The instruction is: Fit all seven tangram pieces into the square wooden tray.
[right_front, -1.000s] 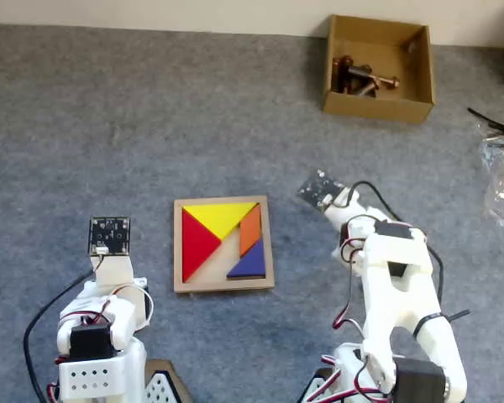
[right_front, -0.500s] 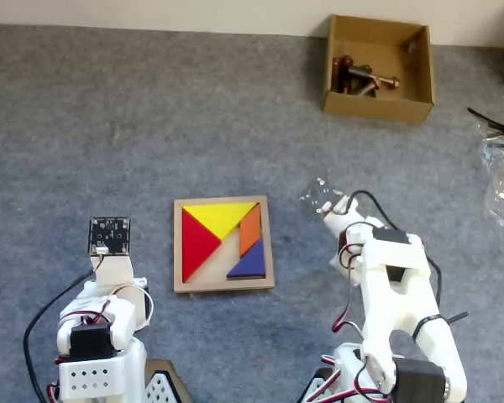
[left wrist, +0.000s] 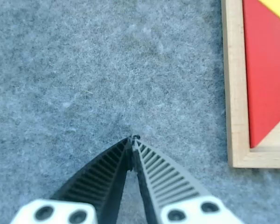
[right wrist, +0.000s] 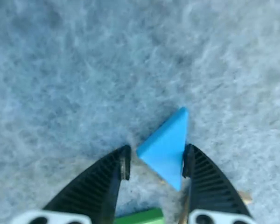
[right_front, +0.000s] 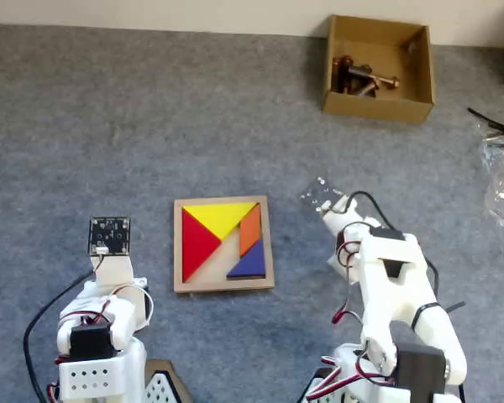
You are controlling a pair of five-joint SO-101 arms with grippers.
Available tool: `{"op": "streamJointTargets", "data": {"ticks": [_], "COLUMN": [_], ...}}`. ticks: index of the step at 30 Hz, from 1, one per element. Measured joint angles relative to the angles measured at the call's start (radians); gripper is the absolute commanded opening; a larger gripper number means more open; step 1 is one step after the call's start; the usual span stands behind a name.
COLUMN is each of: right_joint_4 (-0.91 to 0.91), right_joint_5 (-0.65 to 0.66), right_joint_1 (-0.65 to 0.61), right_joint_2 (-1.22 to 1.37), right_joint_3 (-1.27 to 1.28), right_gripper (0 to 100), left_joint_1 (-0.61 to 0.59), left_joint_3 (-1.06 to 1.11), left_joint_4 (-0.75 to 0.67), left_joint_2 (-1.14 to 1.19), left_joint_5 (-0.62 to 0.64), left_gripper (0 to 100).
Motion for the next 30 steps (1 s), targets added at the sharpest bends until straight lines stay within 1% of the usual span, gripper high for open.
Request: {"op": "streamJointTargets", "data": {"ticks": [6,13,18,24,26,30], "right_joint_4": [-0.009,-0.009,-0.02,-0.02,-0.02,-0.02], "right_joint_5": [0.0,-0.049,-0.117,-0.129,-0.144,-0.196], "right_joint_1": [0.0,-0.011,-0.031,-0.034,-0.034,-0.034], "right_joint_2": [0.003,-0.017,-0.017,-0.017,-0.017,-0.017], "right_joint_3": [0.002,0.002,0.002,0.002,0.002,0.002], "right_gripper": [18.3,18.3,18.3,18.3,15.7,7.4], "left_joint_1": [0.0,0.0,0.0,0.0,0.0,0.0], "left_joint_3": [0.0,0.0,0.0,0.0,0.0,0.0], "left_joint_4": [0.0,0.0,0.0,0.0,0.0,0.0], "left_joint_2": [0.0,0.0,0.0,0.0,0.0,0.0], "left_joint_5": [0.0,0.0,0.0,0.0,0.0,0.0], "left_gripper": [0,0,0,0,0,0]}}
